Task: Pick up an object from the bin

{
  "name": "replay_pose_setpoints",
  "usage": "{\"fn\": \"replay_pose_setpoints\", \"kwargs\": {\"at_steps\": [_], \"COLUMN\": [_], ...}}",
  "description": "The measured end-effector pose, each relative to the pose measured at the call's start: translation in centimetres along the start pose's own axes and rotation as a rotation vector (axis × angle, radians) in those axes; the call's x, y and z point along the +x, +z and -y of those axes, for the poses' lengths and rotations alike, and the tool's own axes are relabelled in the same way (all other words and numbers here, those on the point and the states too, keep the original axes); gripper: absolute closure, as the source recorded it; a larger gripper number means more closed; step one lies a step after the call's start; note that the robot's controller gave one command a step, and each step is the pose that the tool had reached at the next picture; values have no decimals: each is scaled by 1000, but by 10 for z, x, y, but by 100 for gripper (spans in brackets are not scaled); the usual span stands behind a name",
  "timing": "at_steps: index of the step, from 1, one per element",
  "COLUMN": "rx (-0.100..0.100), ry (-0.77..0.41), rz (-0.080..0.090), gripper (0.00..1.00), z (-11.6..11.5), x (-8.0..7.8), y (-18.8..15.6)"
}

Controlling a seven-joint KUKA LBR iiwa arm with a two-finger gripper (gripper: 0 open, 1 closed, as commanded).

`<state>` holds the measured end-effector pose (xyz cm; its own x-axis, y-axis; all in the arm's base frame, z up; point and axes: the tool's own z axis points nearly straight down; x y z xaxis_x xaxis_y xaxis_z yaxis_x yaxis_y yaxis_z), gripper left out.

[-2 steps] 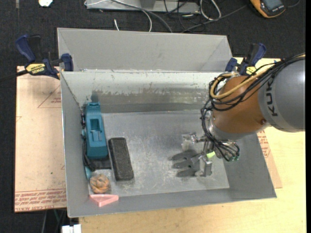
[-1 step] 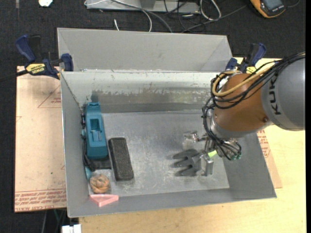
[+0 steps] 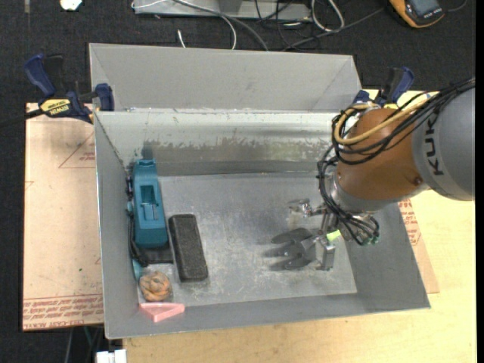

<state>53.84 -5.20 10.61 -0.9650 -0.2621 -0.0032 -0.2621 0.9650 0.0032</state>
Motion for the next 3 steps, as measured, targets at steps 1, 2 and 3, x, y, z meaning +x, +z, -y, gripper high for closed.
{"fn": "replay_pose_setpoints", "kwargs": {"at_steps": [1,2,3], "rx": [0,0,-1], "ry": [0,0,1], "rz": [1,1,-1], "gripper": [100,100,100], "z": [0,0,-1], "x": [0,0,0], "y": [-10,-18,-39]}}
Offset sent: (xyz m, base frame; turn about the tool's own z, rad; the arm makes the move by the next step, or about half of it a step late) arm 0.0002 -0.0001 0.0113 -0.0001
